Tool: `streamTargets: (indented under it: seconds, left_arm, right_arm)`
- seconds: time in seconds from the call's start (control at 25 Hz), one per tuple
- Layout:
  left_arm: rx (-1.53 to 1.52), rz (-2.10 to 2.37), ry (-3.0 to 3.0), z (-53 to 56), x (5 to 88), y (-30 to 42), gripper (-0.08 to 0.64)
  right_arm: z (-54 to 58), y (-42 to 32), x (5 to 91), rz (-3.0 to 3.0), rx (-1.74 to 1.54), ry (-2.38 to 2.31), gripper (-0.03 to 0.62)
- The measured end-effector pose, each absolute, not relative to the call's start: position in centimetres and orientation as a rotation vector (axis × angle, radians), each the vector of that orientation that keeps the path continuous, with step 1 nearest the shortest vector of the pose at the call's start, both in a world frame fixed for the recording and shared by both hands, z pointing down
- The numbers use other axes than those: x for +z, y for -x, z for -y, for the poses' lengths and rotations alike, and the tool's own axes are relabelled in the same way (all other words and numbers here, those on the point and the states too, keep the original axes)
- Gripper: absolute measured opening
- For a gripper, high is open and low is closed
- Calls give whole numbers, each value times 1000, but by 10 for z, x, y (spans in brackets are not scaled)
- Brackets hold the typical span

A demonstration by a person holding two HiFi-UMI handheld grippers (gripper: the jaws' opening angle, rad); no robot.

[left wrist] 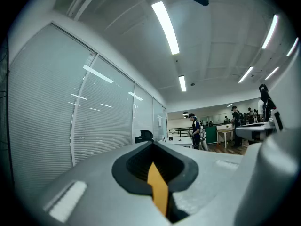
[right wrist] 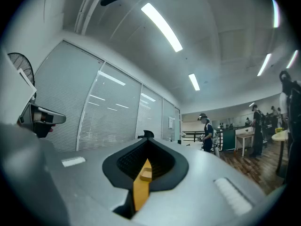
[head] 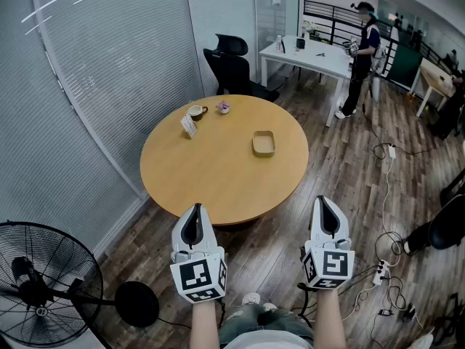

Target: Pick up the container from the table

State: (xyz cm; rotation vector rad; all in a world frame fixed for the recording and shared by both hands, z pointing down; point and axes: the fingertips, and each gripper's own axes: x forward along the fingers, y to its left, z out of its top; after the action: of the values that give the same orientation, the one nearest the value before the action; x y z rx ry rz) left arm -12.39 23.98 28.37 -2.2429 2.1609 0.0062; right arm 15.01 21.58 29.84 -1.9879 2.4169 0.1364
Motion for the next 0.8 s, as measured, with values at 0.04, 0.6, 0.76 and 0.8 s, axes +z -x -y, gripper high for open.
streamTargets:
  seconds: [0.04,0.6,0.76,0.8]
  left_arm:
    - [7,-2164,2242,-240,283,125,0]
    - [9,-2161,2256,-224,284,131,0]
    - [8,-2138,2277,-210,285,133,0]
    - [9,-2131,2279,-206,285,134,0]
  right_arm:
    - [-216,-151,297,-2412,137,1992,28]
    - [-203,-151,301,-2399,65,1996,39]
    - [-192,-139,304,-2425,27,1944,164]
    - [-189,-136,304,-2428,26,1935,198]
